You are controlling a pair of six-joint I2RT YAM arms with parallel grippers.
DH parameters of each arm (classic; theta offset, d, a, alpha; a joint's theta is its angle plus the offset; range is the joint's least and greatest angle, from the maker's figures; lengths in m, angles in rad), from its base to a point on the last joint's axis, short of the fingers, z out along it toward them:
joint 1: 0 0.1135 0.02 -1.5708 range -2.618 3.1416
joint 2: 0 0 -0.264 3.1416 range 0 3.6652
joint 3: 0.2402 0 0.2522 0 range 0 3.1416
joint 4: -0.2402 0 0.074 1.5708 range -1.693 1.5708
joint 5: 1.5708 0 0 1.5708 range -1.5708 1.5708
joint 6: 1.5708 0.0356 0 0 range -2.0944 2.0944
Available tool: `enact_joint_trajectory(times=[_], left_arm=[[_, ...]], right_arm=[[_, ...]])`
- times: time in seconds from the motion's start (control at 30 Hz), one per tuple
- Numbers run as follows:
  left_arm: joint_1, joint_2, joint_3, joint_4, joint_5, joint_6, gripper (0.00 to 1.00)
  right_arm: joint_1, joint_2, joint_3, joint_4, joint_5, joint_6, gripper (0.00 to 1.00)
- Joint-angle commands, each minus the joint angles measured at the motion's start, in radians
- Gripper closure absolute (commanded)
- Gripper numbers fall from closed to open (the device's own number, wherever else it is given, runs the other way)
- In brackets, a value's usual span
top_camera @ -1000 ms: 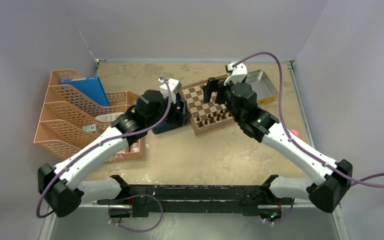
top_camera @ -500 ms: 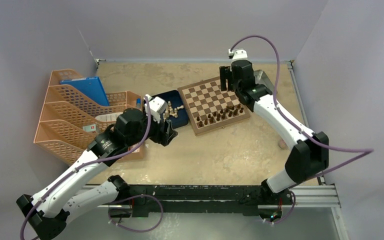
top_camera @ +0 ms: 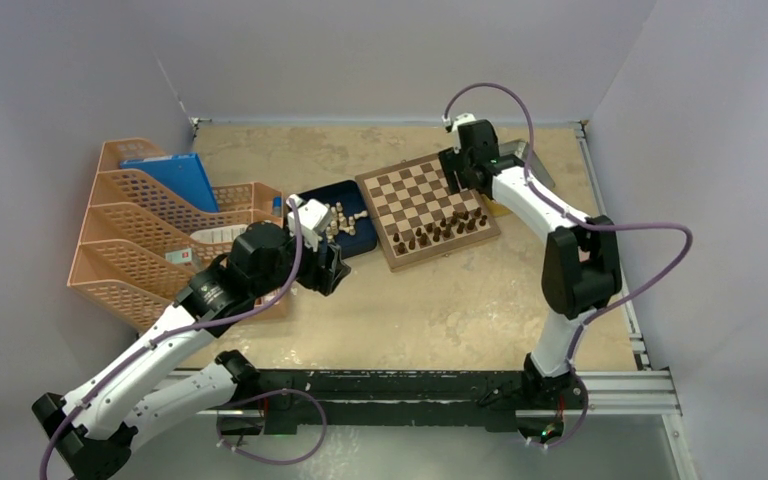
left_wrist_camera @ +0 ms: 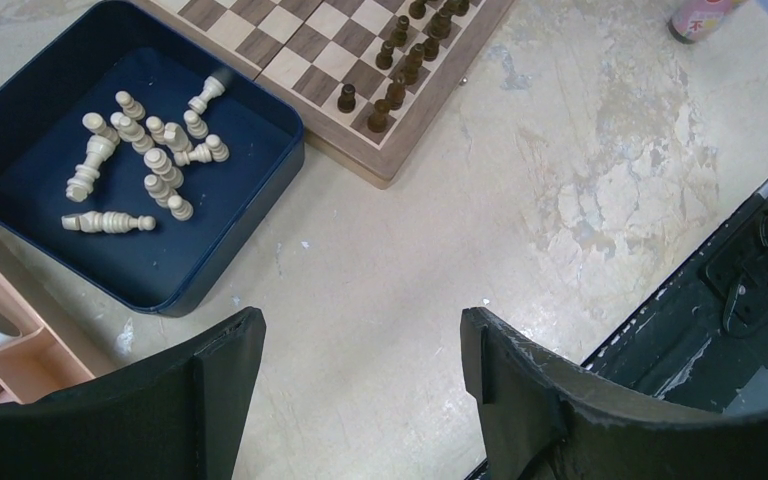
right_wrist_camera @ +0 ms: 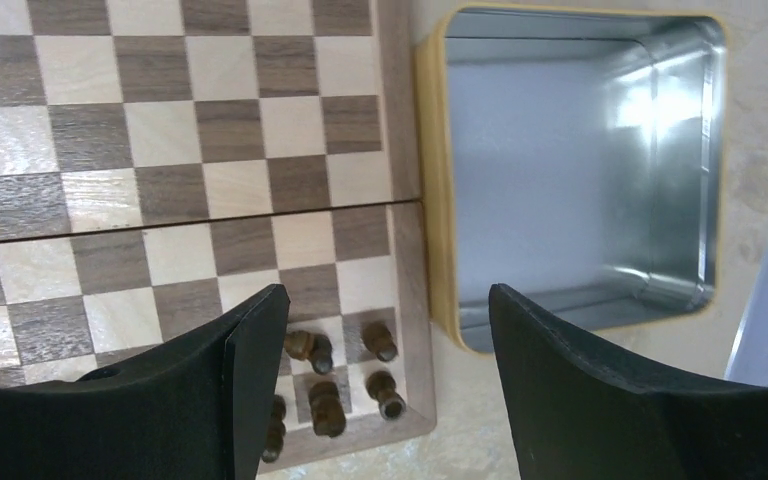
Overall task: Set up the chess pieces on the board
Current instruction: Pick up the chess piece from the chessboard.
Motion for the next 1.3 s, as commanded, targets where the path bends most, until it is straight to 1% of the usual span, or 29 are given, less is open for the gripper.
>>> enact_joint_trajectory(times=[0.0,0.03,0.07,0.1,0.17,0.27,0.37,0.47,0.73,0.9,1.1,1.27], left_arm=[[0.004,-0.007,-0.007,0.013,-0.002,0.026,0.28],[0.004,-0.008,-0.008,0.009,-0.008,0.026,0.28],[0.004,-0.008,-0.009,0.005,-0.012,0.026,0.28],[0.003,-0.009,-0.008,0.002,-0.017,0.026,0.28],[0.004,-0.014,-0.007,0.002,-0.021,0.028,0.28],[0.004,-0.027,-0.013,0.015,-0.027,0.032,0.28],[0.004,-0.028,-0.016,0.014,-0.027,0.033,0.28],[0.004,-0.020,-0.016,0.002,-0.047,0.028,0.28],[0.004,-0.015,-0.022,0.013,-0.048,0.042,0.29],[0.003,-0.013,-0.022,0.008,-0.061,0.040,0.29],[0.004,-0.009,-0.025,0.009,-0.071,0.041,0.29],[0.004,-0.013,-0.024,0.004,-0.082,0.041,0.32]], right_arm=[[-0.001,0.055,0.082,-0.057,-0.077,-0.042,0.24],[-0.004,0.071,0.091,-0.070,-0.086,-0.084,0.37],[-0.005,0.086,0.099,-0.081,-0.094,-0.118,0.46],[-0.009,0.097,0.104,-0.086,-0.103,-0.124,0.48],[-0.013,0.112,0.107,-0.091,-0.119,-0.135,0.48],[-0.018,0.120,0.107,-0.083,-0.150,-0.156,0.51],[-0.021,0.136,0.128,-0.116,-0.180,-0.179,0.54],[-0.021,0.150,0.133,-0.155,-0.245,-0.215,0.54],[-0.021,0.166,0.119,-0.163,-0.257,-0.257,0.57],[-0.021,0.179,0.100,-0.158,-0.233,-0.282,0.58],[-0.021,0.197,0.107,-0.172,-0.253,-0.299,0.61],[-0.020,0.208,0.120,-0.186,-0.288,-0.322,0.62]])
